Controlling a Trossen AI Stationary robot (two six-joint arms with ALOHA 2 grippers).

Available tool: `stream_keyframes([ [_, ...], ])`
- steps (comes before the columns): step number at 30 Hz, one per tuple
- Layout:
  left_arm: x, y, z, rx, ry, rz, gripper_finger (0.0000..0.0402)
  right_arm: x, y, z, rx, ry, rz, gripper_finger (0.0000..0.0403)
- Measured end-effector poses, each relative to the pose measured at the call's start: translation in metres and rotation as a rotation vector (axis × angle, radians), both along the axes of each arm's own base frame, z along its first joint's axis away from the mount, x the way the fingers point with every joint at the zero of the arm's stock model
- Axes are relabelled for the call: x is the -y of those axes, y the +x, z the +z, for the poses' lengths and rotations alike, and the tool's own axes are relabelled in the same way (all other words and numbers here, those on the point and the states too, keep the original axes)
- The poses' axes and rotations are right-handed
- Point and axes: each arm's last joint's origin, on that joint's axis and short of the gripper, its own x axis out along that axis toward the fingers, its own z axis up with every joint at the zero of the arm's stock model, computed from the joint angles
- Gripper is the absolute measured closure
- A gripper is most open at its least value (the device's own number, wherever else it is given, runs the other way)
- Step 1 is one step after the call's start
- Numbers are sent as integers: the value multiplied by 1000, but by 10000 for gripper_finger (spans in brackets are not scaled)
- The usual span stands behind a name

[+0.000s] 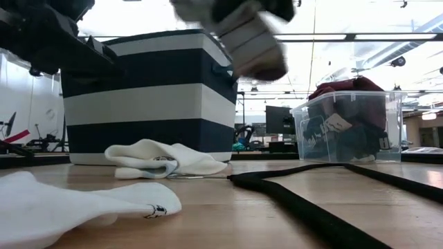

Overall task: Pick & Place Cloths
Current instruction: Put the gray sock into the dark blue bin

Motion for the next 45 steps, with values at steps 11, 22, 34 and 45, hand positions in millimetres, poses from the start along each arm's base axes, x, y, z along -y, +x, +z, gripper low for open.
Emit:
stream_keyframes([
  [11,-1,0,-2,-5,25,20,268,-41,-73,20,-484,345,-243,390],
  [22,-2,-1,-5,-39,35,25,268,-67,-131,14,-669,290,-579,390],
  [34,-3,-1,-16,-76,59,65,268,-65,-161,-36,-939,241,-795,379],
  [45,-9,2,-17,-73,71,122,268,-59,-166,-50,-955,191,-854,297],
])
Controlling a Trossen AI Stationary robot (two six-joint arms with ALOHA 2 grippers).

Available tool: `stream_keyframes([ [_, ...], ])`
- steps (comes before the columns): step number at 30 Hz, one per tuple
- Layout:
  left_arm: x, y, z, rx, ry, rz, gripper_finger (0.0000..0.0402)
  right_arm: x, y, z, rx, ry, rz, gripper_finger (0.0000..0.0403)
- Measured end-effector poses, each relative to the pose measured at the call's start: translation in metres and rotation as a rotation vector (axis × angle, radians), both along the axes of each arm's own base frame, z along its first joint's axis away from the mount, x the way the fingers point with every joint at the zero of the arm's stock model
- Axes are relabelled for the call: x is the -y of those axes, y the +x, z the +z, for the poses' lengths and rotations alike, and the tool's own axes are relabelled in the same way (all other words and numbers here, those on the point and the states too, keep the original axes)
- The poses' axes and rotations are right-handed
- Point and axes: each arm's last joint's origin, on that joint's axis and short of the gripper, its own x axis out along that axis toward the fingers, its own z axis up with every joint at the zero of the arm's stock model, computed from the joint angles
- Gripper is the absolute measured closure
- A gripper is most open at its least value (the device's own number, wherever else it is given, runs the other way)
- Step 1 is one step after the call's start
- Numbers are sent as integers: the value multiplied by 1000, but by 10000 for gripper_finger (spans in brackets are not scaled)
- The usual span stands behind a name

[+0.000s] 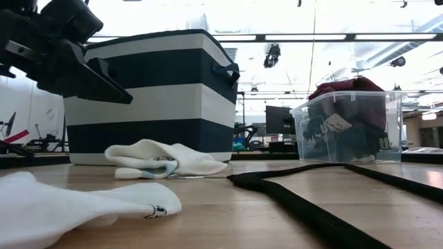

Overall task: Pick & Place Cloths
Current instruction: Put the gray sock into the dark blue bin, then put the top white and blue sock into the dark blue bin

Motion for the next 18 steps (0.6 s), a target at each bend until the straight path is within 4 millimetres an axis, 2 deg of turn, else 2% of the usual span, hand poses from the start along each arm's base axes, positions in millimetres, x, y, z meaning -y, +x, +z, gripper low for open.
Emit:
stream_keyframes([
  [9,-15,5,-4,-49,21,59,268,0,0,2,4,17,25,230],
  [13,-28,7,-8,-94,28,99,268,0,1,2,5,16,20,213],
  [18,-38,11,-10,-133,-55,44,268,2,2,2,8,4,-16,207],
])
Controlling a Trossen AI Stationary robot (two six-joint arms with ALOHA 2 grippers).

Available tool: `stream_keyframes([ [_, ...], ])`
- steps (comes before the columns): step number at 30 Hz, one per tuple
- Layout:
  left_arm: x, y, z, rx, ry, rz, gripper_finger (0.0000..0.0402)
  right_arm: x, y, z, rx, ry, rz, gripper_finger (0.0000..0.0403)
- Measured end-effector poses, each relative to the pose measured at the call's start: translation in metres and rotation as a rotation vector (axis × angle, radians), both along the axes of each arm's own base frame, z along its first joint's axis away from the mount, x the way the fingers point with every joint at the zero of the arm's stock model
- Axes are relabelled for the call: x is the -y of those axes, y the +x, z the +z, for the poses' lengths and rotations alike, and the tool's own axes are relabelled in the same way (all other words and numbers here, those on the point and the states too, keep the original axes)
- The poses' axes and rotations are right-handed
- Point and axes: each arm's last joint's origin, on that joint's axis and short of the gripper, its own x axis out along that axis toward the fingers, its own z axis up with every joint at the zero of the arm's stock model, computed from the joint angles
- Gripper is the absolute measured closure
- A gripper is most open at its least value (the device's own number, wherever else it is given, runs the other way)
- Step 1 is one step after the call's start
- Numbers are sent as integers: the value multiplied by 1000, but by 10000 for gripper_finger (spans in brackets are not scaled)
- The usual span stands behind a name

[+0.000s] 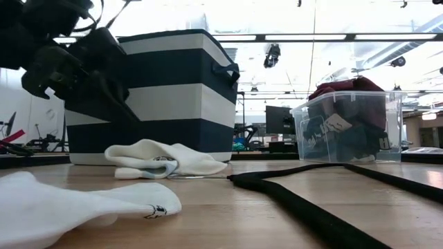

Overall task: Pick & Place Cloths
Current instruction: Put the top white and blue sock into the dark blue bin

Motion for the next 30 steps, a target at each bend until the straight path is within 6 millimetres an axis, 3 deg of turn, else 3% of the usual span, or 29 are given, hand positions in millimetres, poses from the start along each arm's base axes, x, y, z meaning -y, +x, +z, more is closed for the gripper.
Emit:
stream_keyframes([
  [8,-6,0,-4,-45,-30,-3,257,0,1,2,6,7,0,231],
  [16,-6,0,-7,-48,-7,-17,171,-1,4,6,19,20,-3,249],
  [22,-1,10,-4,-37,-24,-76,116,-2,7,23,71,72,0,270],
  [30,-8,20,-28,-156,0,-26,111,3,5,47,179,95,34,311],
])
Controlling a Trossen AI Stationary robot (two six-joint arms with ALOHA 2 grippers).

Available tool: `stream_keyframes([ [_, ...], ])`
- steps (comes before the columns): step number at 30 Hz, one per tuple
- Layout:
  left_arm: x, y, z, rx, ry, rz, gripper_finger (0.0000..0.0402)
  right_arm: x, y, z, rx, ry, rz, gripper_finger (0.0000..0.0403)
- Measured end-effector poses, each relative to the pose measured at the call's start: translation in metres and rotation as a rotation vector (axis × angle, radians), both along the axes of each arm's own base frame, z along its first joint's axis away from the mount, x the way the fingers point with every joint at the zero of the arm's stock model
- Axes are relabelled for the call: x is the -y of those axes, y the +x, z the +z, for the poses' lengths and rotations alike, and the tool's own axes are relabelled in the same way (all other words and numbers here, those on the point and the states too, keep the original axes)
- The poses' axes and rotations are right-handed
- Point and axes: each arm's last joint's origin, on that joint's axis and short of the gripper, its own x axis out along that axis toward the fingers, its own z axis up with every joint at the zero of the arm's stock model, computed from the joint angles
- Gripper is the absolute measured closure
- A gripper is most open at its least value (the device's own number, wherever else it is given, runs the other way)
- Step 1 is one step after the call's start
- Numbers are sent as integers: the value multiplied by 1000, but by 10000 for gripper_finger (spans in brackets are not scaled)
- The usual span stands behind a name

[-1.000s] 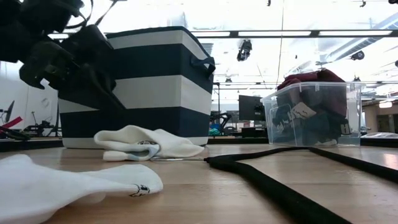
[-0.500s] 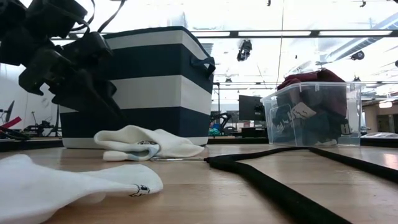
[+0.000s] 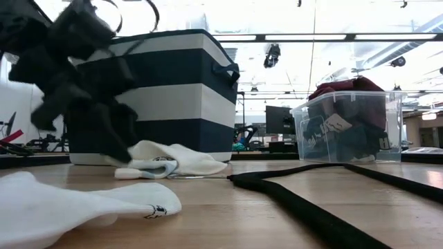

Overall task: Pick & Place Cloths
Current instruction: Put the top white and blue sock into the dark blue bin

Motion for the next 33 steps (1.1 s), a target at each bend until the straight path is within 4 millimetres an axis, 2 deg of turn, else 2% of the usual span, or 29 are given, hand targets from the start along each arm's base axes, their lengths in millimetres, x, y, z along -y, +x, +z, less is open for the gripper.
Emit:
stream_keyframes([
  [7,-1,12,-16,-52,17,11,117,6,-1,19,143,-39,49,347],
  [10,1,18,-20,-61,34,-7,142,7,-1,23,173,-34,79,359],
  [14,2,22,-24,-80,38,-18,213,6,0,30,201,-26,94,372],
  [19,3,24,-27,-97,67,-43,333,6,3,39,258,-29,149,385],
  [21,3,24,-26,-93,75,-45,369,6,4,43,296,-52,193,390],
  [29,6,21,-5,-8,76,-68,357,4,19,51,521,-214,435,394],
  [33,9,20,12,75,49,-85,356,3,32,51,698,-401,542,394],
])
